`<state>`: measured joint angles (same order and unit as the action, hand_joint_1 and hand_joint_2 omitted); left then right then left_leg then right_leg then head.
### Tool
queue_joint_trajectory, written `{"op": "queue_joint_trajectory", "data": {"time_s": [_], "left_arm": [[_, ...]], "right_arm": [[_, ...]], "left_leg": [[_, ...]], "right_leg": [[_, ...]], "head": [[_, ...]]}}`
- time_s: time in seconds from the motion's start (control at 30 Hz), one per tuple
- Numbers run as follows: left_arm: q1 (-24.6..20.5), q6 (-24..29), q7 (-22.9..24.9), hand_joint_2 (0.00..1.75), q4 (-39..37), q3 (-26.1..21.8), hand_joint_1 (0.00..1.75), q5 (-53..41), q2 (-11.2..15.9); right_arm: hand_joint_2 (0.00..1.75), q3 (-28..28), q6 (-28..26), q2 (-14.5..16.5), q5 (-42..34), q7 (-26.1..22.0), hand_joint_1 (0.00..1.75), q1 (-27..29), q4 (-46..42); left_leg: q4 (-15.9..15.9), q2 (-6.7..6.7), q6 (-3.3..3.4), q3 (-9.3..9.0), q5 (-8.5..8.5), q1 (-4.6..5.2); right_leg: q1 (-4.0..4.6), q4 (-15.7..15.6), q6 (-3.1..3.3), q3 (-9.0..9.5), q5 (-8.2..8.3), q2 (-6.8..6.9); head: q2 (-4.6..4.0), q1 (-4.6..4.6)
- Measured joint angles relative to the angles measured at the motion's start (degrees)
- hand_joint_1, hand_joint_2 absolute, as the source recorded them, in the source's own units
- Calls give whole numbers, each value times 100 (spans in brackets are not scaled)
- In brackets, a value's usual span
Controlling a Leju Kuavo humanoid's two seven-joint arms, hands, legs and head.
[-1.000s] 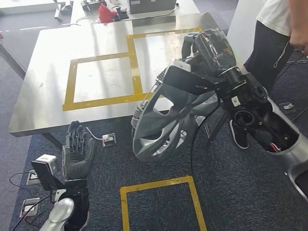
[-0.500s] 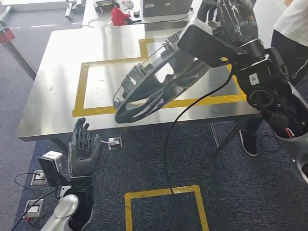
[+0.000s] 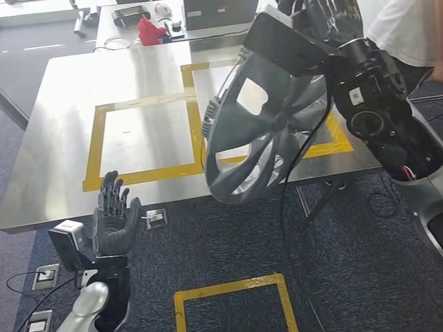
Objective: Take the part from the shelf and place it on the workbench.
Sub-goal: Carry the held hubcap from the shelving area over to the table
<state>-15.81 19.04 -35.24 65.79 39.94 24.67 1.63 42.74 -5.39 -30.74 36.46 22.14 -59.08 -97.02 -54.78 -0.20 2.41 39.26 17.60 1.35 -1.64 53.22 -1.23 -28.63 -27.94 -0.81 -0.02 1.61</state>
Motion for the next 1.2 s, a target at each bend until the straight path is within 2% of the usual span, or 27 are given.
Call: {"op": "queue_joint_trajectory", "data": {"time_s": [0.03, 0.1, 0.17, 0.2, 0.27, 0.3, 0.33, 0.37, 0.43, 0.47, 0.5, 0.53, 0.6, 0.67, 0.7, 0.77, 0.8, 0.83, 0.87, 0.9, 0.93, 0.97, 1.0, 1.03, 1.07, 1.17, 1.2], "left_arm": [[-10, -4, 0, 175, -7, 1, 0, 4, -4], [-45, -10, -3, 175, -15, 1, 0, 8, -22], [-76, -11, -10, 175, -24, 1, 0, 8, -50], [-80, -11, -14, 175, -33, 1, 0, 8, -64], [-62, -12, -15, 175, -61, 1, 0, 9, -80], [-50, -13, -15, 175, -78, 1, 0, 9, -84], [-42, -14, -15, 175, -94, 1, 0, 10, -87], [-39, -14, -15, 175, -107, 1, 0, 10, -92], [-41, -16, -15, 175, -127, 1, 0, 10, -107], [-40, -18, -15, 175, -136, 1, 0, 10, -112], [-41, -23, -16, 175, -145, 1, 0, 13, -115], [-42, -32, -20, 175, -156, 2, 0, 14, -116], [-60, -54, -33, 175, -169, 2, 0, 17, -123], [-100, -80, -55, 175, -178, 2, 0, 19, -135], [-120, -90, -70, 175, -185, 1, 0, 22, -138], [-139, -104, -100, 175, -208, 1, 0, 35, -145], [-140, -108, -113, 175, -222, 1, 0, 44, -147], [-141, -111, -124, 175, -235, 1, 0, 50, -150], [-144, -113, -133, 175, -247, 1, 0, 54, -154], [-150, -115, -138, 175, -258, 1, 0, 54, -158], [-155, -117, -142, 175, -268, 1, 0, 51, -161], [-163, -122, -145, 175, -279, 1, 0, 48, -163], [-172, -134, -150, 175, -292, 2, 0, 41, -164], [-183, -146, -157, 175, -305, 2, 0, 32, -167], [-197, -160, -168, 175, -320, 2, 0, 22, -176], [-241, -202, -208, 175, -365, 1, 0, 7, -216], [-249, -211, -221, 175, -379, 1, 0, 6, -228]], "right_arm": [[175, 26, 15, 7, -10, 9, 175, -80, 63], [175, 62, 32, 23, -32, 6, 175, -198, 164], [175, 93, 31, 34, -37, -6, 175, -285, 241], [175, 118, 29, 37, -38, -9, 175, -313, 287], [175, 190, 28, 38, -41, -9, 175, -314, 384], [175, 223, 28, 39, -44, -7, 175, -295, 428], [175, 251, 28, 39, -46, -5, 175, -280, 463], [175, 269, 28, 40, -48, -4, 175, -277, 490], [175, 288, 26, 41, -49, -6, 175, -303, 528], [175, 299, 24, 43, -49, -6, 175, -324, 548], [175, 316, 24, 44, -50, -5, 175, -341, 569], [175, 335, 27, 45, -50, 0, 175, -354, 589], [175, 363, 43, 49, -43, 20, 175, -393, 623], [175, 380, 57, 61, -25, 35, 175, -482, 659], [175, 394, 61, 71, -15, 35, 175, -539, 684], [175, 440, 67, 101, 1, 35, 175, -615, 761], [175, 467, 69, 122, 4, 35, 175, -630, 811], [175, 489, 73, 147, 8, 36, 175, -639, 859], [175, 504, 75, 176, 9, 36, 175, -653, 902], [175, 512, 77, 202, 10, 35, 175, -676, 941], [175, 520, 80, 225, 10, 32, 175, -709, 981], [175, 530, 83, 244, 10, 28, 175, -749, 1025], [175, 547, 85, 258, 3, 27, 175, -790, 1073], [175, 565, 87, 270, -4, 34, 175, -823, 1122], [175, 578, 86, 281, -13, 44, 175, -854, 1172], [175, 603, 87, 331, -44, 20, 175, -961, 1340], [175, 623, 93, 362, -59, -19, 175, -1001, 1408]], "left_leg": [[130, 0, 41, -53, -21, 26], [234, 0, 67, -176, 51, 17], [346, -14, 89, -337, 83, -20], [391, -24, 91, -418, 100, -39], [415, -32, 94, -541, 174, -49], [415, -36, 85, -595, 219, -54], [410, -45, 69, -647, 266, -60], [400, -56, 48, -697, 313, -69], [347, -74, -14, -775, 422, -89], [299, -82, -47, -786, 469, -93], [242, -89, -79, -772, 512, -91], [192, -95, -110, -756, 557, -87], [112, -99, -165, -744, 638, -83], [-173, -78, -237, -662, 754, -94], [-497, -62, -280, -509, 861, -108], [-1353, -26, -354, -22, 1134, -139], [-1673, -16, -366, 207, 1213, -150], [-1792, -10, -360, 354, 1182, -155], [-1667, -9, -331, 391, 1016, -152], [-1326, -10, -277, 325, 729, -137], [-858, -13, -200, 204, 380, -109], [-458, -15, -124, 79, 141, -77], [-155, -17, -55, -43, 6, -45], [15, -14, -11, -121, -12, -24], [71, -11, -29, -167, 47, -31], [138, -27, -209, -197, 84, -64], [124, -36, -228, -190, 100, -62]], "right_leg": [[-1, -15, -29, 29, -14, -2], [-4, -49, -80, 92, -38, 14], [3, 201, -93, 33, -138, 40], [9, 524, -92, -109, -260, 46], [24, 1325, -100, -519, -574, 40], [26, 1583, -116, -702, -680, 40], [18, 1639, -142, -819, -667, 41], [3, 1479, -176, -852, -503, 46], [-48, 729, -272, -749, 169, 64], [-55, 368, -303, -700, 392, 76], [-52, 141, -281, -649, 532, 85], [-35, 58, -235, -631, 526, 88], [-16, 56, -94, -562, 461, 87], [-33, 52, -25, -485, 417, 84], [-43, 47, 2, -441, 395, 83], [-40, 43, 33, -380, 348, 79], [-38, 44, 37, -351, 325, 73], [-34, 44, 37, -318, 300, 61], [-30, 44, 34, -280, 272, 48], [-24, 35, 28, -230, 242, 35], [-20, 18, 21, -177, 213, 25], [-14, -1, 6, -130, 188, 14], [-9, -19, -16, -99, 165, 3], [-7, -31, -45, -85, 144, -4], [10, -16, -57, -87, 119, -8], [33, 21, -27, -97, 63, 31], [29, 8, -23, -91, 59, 44]], "head": [[1, 1], [1, -4], [0, 14], [0, 35], [0, 84], [0, 106], [0, 126], [0, 143], [0, 173], [0, 185], [0, 191], [0, 192], [1, 169], [1, 120], [1, 96], [1, 45], [0, 37], [0, 26], [0, 12], [0, 5], [0, 1], [0, -3], [0, -10], [0, -13], [0, -12], [0, 29], [0, 43]]}}
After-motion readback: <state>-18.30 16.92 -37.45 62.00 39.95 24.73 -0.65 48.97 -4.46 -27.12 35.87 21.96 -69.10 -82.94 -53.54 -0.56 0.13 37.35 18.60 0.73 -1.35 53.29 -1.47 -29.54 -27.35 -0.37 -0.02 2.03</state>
